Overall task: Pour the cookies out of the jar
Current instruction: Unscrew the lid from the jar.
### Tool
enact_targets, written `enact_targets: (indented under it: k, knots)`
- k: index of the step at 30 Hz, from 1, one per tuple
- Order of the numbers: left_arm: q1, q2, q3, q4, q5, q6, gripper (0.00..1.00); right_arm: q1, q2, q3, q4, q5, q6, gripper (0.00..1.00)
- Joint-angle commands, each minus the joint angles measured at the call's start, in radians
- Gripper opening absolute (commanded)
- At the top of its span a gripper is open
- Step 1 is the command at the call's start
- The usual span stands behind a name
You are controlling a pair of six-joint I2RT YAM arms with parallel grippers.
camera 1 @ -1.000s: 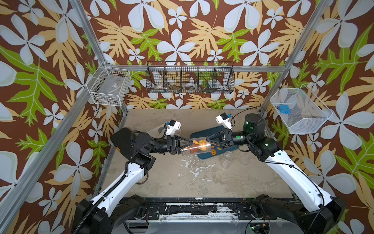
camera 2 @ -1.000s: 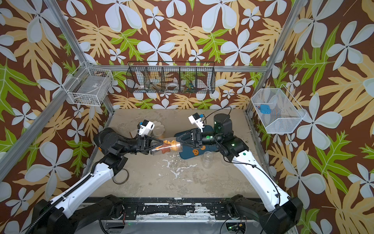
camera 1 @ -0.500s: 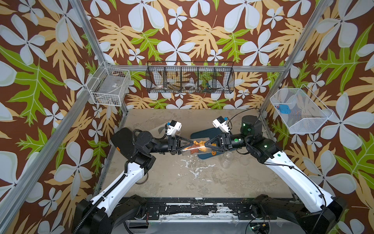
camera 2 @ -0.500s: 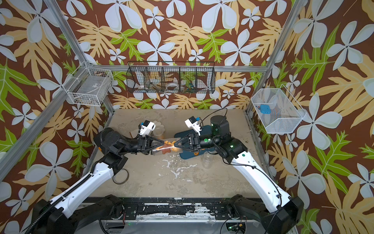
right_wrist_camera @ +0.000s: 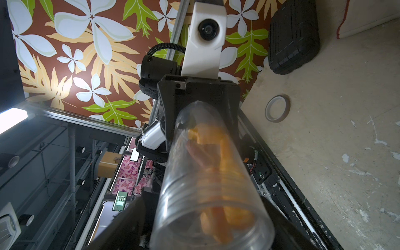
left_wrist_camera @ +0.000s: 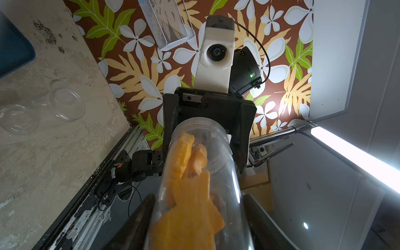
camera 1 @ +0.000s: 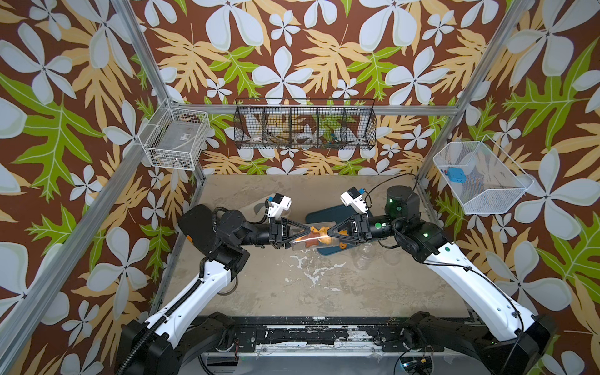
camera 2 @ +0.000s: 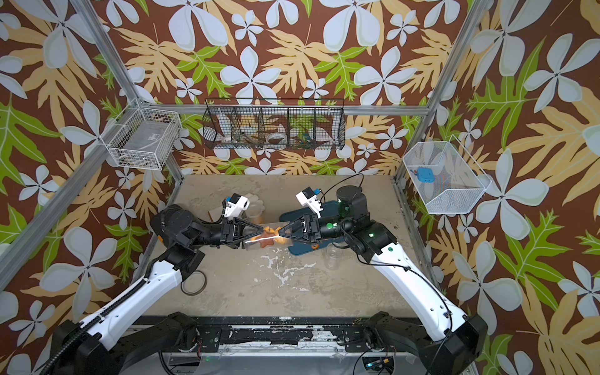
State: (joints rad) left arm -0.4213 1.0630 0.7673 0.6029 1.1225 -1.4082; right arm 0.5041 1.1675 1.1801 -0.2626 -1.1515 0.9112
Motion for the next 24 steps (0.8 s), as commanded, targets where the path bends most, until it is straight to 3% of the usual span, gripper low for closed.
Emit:
enact_targets:
  k: [1, 6, 16, 22, 24]
  knots:
    - [0.001, -0.002, -0.002, 0.001, 0.007, 0.014, 0.58, -0.002, -0.008, 0.004, 0.045, -0.019, -0.014, 0.80]
    - [0.001, 0.005, 0.007, -0.014, 0.006, 0.026, 0.57, -0.008, -0.012, -0.008, 0.045, -0.022, -0.015, 0.71]
    - [0.001, 0.010, 0.006, -0.035, 0.005, 0.035, 0.56, -0.073, -0.030, -0.053, 0.089, -0.060, 0.002, 0.71]
    - [0.001, 0.017, 0.013, -0.032, 0.005, 0.032, 0.56, -0.037, -0.011, -0.052, 0.084, -0.085, -0.002, 0.85]
    - [0.001, 0.020, 0.016, -0.032, 0.005, 0.031, 0.56, -0.015, -0.001, -0.049, 0.060, -0.081, -0.026, 0.85]
